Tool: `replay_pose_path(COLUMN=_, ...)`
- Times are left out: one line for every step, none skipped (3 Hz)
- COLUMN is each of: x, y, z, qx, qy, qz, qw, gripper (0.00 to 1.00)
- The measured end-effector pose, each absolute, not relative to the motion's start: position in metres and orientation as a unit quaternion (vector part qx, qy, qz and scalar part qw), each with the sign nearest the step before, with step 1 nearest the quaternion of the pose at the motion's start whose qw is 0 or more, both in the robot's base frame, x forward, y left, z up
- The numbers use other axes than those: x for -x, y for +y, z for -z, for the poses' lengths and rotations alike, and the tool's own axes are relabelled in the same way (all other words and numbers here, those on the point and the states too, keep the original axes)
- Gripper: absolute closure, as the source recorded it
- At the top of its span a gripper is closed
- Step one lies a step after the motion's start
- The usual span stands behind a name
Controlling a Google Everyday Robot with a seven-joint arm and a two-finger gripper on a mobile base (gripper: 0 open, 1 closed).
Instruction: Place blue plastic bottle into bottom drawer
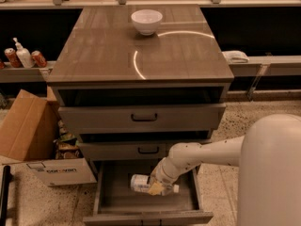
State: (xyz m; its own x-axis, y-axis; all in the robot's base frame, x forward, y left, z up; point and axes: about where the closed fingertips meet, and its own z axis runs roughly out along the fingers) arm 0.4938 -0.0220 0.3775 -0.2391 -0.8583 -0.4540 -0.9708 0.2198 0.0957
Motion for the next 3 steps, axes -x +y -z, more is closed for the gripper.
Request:
replay_pose_path(x=-0.499, y=-0.028, z=-0.334, qx=0.576, qy=0.779, qz=-0.190, qw=0.158, gripper=1.00)
replay_pose_path(x=-0.501, y=-0.034, z=-0.296, qx=0.551, qy=0.797, qz=-0.197, qw=0.153, gripper=0.81)
replay_pose_path(x=-0.506, y=-0.039, z=-0.260, qx=0.520, qy=0.815, qz=-0.202, qw=0.157, gripper=0.51)
